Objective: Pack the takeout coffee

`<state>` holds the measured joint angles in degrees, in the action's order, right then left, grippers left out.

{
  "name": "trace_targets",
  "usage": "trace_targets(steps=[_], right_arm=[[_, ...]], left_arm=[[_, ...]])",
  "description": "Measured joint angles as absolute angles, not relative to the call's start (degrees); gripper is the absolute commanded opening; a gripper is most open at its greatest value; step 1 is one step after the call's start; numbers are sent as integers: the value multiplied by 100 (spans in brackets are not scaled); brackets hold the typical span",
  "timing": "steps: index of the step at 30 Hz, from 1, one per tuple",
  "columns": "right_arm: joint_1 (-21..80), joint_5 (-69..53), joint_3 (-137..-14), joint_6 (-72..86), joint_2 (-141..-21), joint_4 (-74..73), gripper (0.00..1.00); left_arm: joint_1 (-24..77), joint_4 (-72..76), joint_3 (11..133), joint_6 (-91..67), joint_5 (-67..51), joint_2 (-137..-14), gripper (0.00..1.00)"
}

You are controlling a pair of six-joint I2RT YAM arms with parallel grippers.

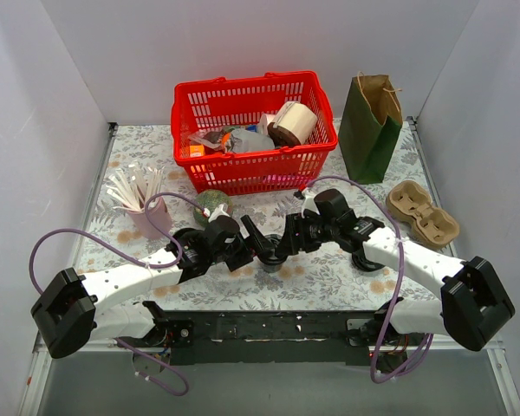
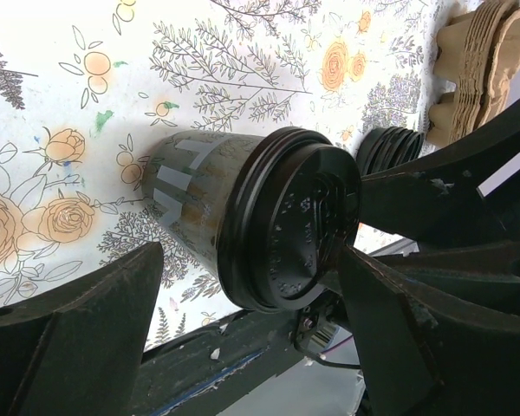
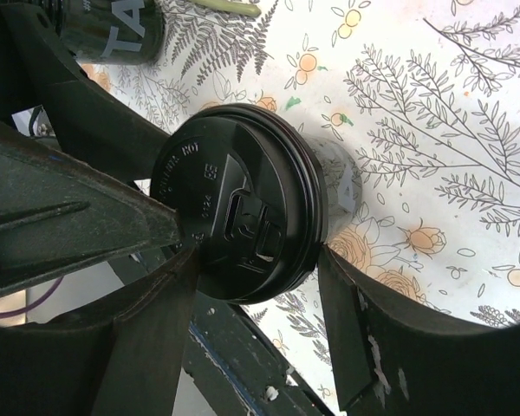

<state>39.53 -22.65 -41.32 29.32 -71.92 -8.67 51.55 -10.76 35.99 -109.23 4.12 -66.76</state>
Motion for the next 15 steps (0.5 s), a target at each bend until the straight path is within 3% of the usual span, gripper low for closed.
trace_targets(steps=[15], right_arm=[[4182,-2005,-4335,2687,-7181,-1059,67]], left_arm=[[5155,-1070,3594,-10934,434,-6707,72]])
